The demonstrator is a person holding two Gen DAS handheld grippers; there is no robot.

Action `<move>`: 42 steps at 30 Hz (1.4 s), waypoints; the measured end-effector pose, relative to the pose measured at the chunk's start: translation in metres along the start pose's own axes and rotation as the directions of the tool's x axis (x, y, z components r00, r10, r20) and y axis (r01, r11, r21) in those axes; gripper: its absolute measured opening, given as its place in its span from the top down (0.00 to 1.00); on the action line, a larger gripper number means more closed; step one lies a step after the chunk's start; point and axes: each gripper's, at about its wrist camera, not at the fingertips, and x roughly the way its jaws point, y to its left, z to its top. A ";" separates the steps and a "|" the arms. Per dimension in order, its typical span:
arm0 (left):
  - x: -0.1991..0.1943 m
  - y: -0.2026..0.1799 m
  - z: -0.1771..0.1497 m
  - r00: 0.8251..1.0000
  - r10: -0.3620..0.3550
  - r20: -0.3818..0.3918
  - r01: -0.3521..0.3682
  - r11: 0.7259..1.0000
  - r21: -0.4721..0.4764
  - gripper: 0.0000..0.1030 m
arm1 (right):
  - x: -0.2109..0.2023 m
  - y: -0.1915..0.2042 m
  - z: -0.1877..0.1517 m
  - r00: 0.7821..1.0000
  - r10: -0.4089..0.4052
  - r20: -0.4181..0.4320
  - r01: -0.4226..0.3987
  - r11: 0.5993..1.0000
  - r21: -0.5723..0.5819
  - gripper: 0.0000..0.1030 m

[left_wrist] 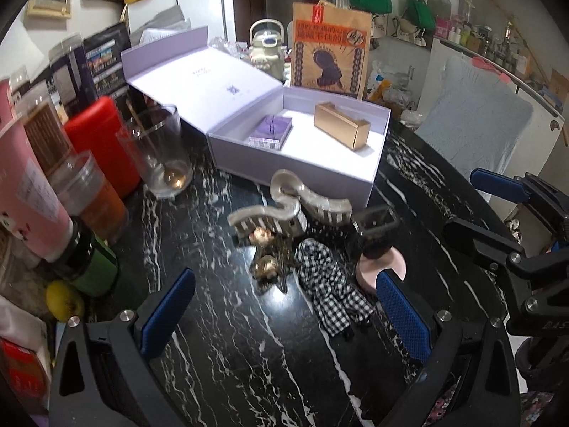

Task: Organize rigid objects
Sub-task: 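Withdraw both tools from the gift box back toward the table items, then grasp the black square item on the pink compact with the right tool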

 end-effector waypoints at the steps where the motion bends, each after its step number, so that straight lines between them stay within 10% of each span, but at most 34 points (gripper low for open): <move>1: 0.002 0.001 -0.002 1.000 -0.002 -0.008 0.002 1.000 -0.007 0.00 | 0.003 0.000 -0.002 1.000 0.001 -0.004 -0.001 1.000 0.002 0.19; 22: 0.032 0.021 -0.030 0.995 0.025 -0.096 -0.029 0.999 -0.040 0.00 | 0.077 0.020 -0.010 0.995 0.045 -0.094 -0.048 0.998 -0.038 0.21; 29: 0.036 0.027 -0.026 0.996 0.002 -0.091 -0.008 0.997 -0.072 0.00 | 0.093 0.017 -0.008 0.990 0.049 -0.130 -0.052 0.998 -0.019 0.53; 42: 0.049 0.034 -0.002 0.999 -0.026 -0.039 0.022 0.993 -0.117 0.00 | 0.069 -0.012 -0.009 0.993 0.052 -0.107 -0.043 0.996 0.081 0.54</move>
